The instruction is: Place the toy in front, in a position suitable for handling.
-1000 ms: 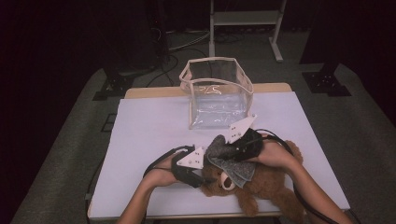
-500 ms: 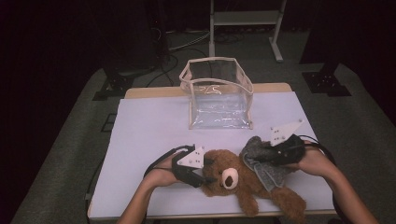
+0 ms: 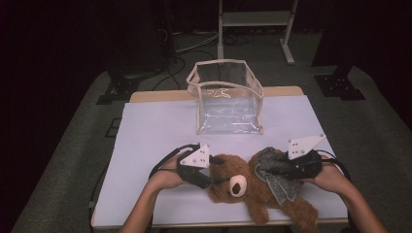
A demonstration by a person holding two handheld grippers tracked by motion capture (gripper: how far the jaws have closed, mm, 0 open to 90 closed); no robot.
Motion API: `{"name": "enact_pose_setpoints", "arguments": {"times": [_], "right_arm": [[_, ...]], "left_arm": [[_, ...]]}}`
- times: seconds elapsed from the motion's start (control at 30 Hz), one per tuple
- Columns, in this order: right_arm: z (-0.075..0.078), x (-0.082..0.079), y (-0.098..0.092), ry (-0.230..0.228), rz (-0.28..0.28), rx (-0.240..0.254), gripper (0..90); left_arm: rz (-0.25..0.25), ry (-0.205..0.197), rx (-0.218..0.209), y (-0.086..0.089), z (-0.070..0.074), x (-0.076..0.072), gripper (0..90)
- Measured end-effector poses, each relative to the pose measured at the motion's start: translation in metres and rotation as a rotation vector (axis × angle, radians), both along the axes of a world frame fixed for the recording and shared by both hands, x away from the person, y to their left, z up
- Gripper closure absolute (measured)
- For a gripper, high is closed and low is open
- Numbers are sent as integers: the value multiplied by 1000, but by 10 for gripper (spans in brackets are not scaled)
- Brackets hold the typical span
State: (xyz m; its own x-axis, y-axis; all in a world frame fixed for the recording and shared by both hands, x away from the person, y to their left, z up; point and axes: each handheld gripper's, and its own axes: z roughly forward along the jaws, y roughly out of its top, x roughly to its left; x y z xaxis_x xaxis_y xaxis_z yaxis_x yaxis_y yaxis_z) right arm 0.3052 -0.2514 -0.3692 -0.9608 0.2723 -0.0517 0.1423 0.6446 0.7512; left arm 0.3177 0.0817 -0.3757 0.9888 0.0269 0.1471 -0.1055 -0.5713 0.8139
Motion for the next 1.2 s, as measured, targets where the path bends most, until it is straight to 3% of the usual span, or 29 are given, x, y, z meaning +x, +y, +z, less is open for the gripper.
{"name": "enact_pose_setpoints", "arguments": {"times": [0.17,0.37,0.5,0.57,0.77,0.9,1.03,1.2], "right_arm": [[1,0,2,-11,0,-5,720],[15,4,21,-58,32,43,720],[10,8,38,-58,66,7,717],[7,8,33,-44,58,9,718],[1,1,-6,-10,-6,56,717],[-4,-5,-8,-10,-14,52,720],[-10,-10,-8,2,-11,74,723],[-14,-18,-11,-2,-6,99,724]], "left_arm": [[-10,39,72,-12,-7,2,423],[-12,61,77,-12,-8,1,448],[-12,70,73,-11,-9,1,450],[-7,72,72,-11,-9,1,449],[-7,62,63,-12,-6,2,430],[20,38,59,-9,1,5,338],[61,52,25,-2,7,12,285],[75,73,30,-1,4,18,259]]}}
